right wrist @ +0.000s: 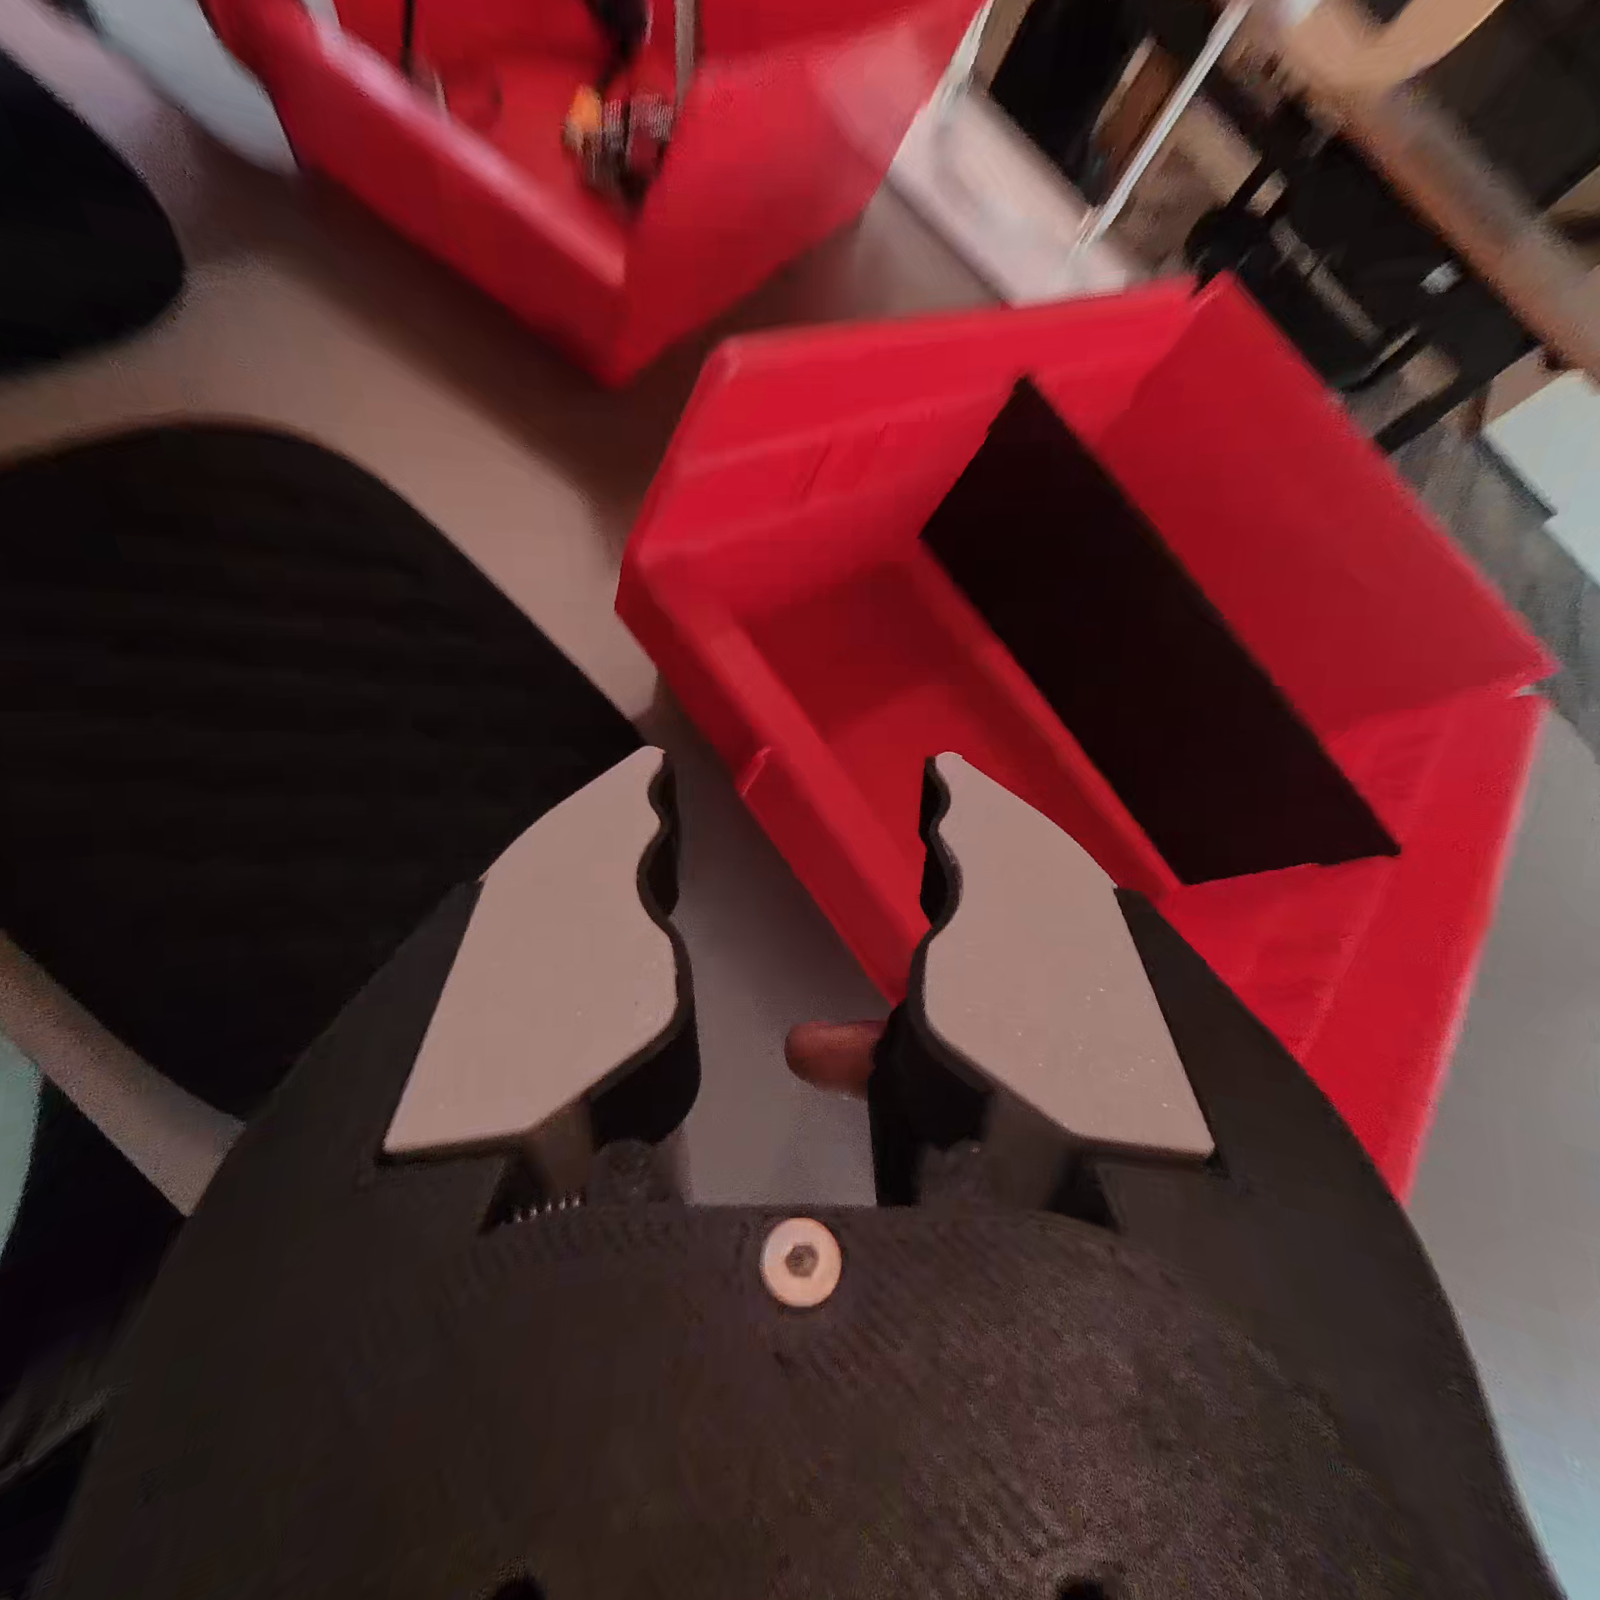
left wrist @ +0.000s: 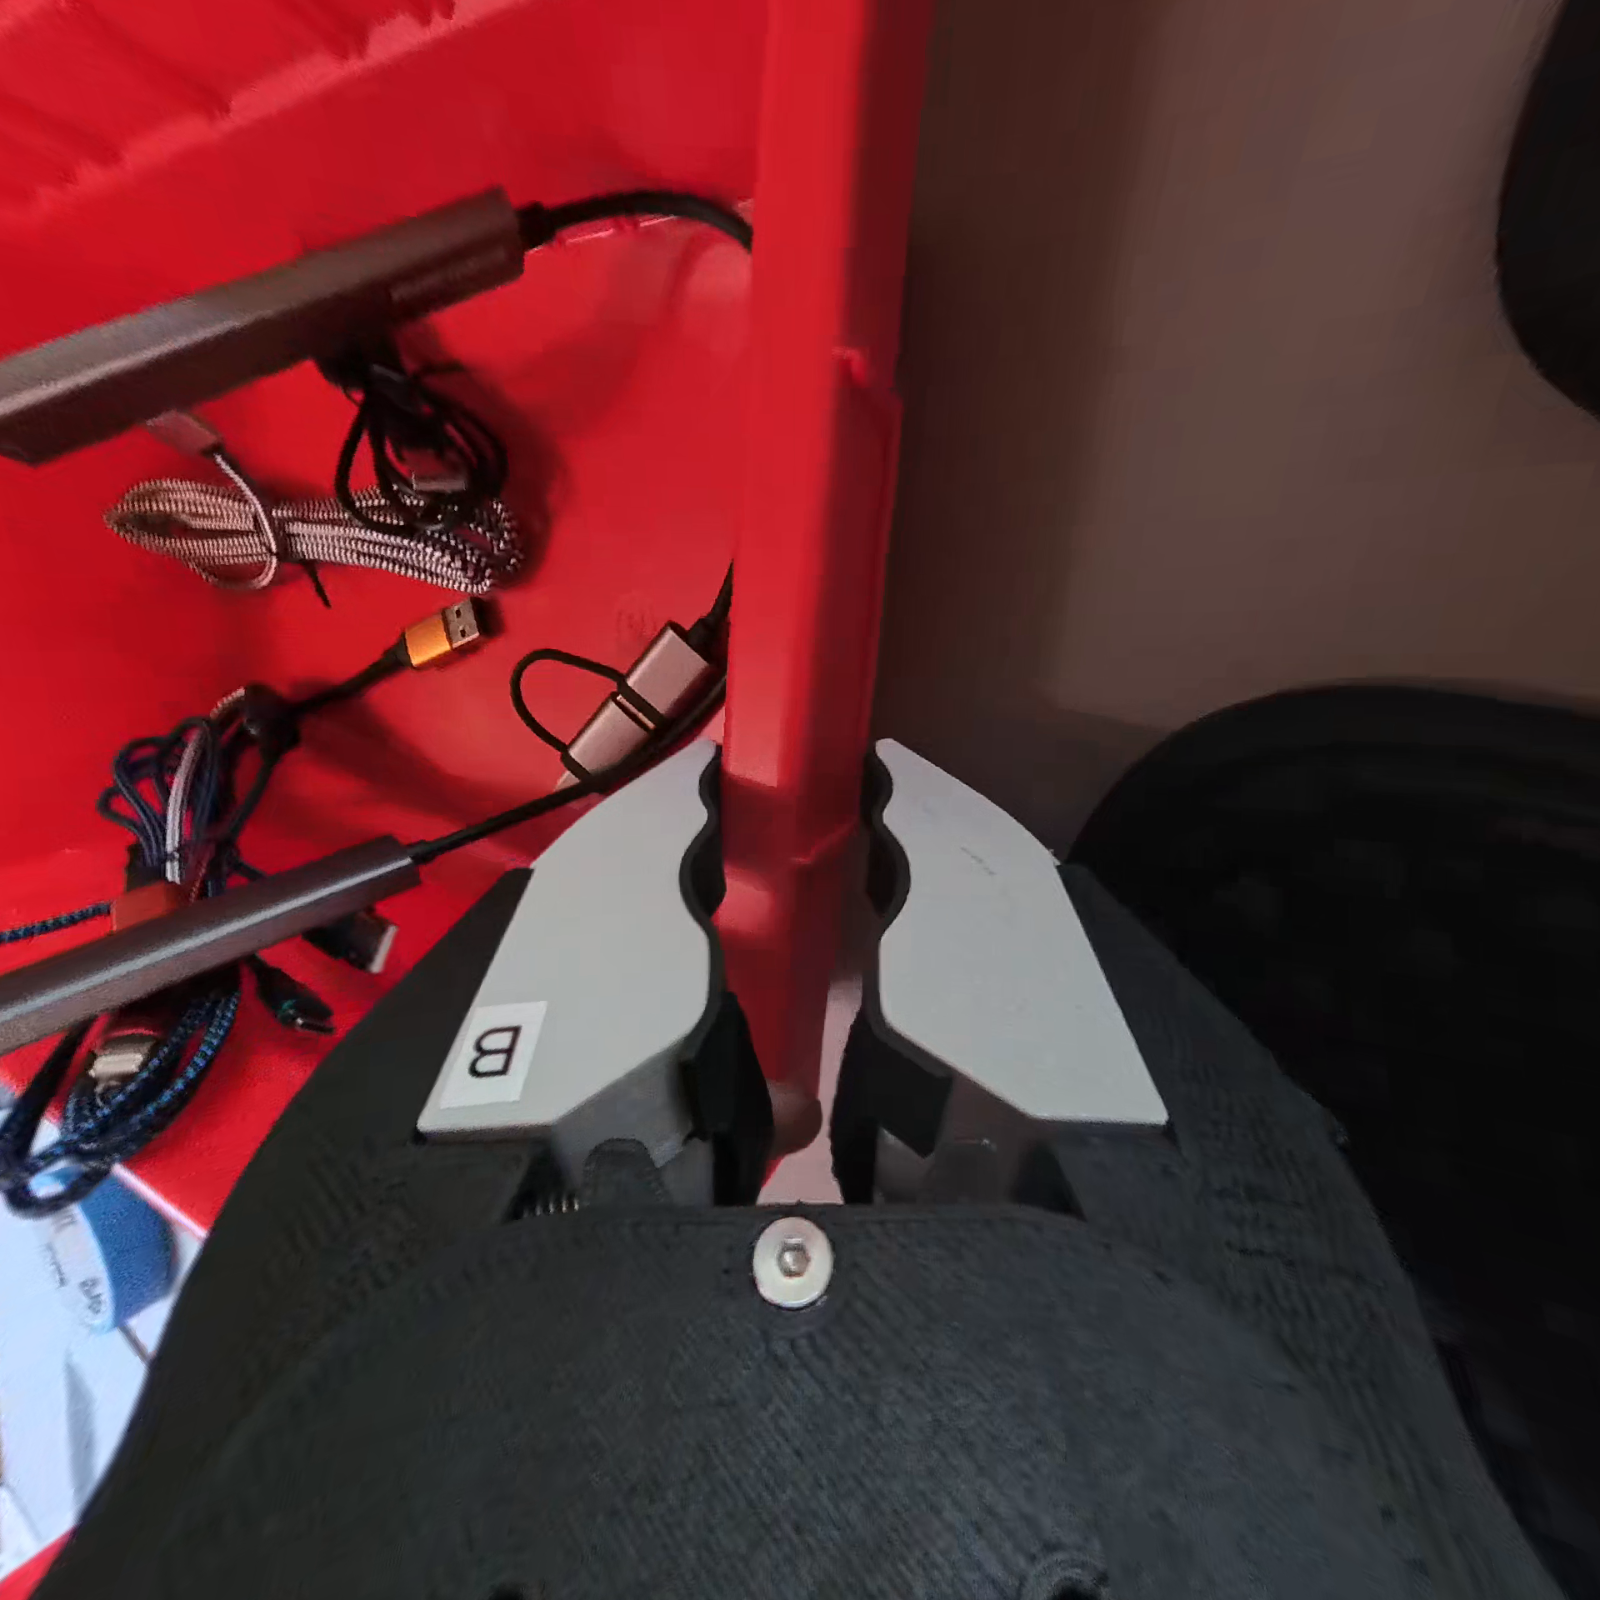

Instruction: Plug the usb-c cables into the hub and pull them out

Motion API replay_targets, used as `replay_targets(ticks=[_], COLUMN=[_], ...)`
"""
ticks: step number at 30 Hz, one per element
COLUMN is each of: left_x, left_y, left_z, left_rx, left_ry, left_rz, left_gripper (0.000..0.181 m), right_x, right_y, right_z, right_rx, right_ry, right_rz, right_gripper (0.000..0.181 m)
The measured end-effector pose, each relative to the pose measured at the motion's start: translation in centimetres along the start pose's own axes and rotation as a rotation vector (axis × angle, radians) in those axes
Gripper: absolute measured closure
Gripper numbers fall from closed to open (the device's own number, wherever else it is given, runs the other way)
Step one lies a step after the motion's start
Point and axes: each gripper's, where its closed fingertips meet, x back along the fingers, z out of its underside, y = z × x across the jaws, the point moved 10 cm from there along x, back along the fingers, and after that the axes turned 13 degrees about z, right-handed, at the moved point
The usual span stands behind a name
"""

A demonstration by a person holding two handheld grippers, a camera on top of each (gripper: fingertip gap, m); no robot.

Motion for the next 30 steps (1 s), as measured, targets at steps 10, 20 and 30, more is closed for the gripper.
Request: replay_targets(ticks=[10,20,30], left_x=[1.5,7.3,12.4], left_y=[0.8,-1.7,-3.7], left_z=[5.2,16.3,18.4], left_rx=[0.101,0.101,0.322], left_ry=[-0.059,0.026,-0.377], left_rz=[-0.081,-0.015,0.038], left_gripper=[0.15,0.151,0.07], right_x=[-4.2,-2.6,2.3], right_y=[1.1,-0.6,-2.4], right_z=[1.9,3.6,3.3], right_rx=[0.222,0.187,-0.086], right_ry=[0.317,0.381,0.084], right_rz=[0.156,0.167,0.009], right_gripper=[0.133,0.131,0.116])
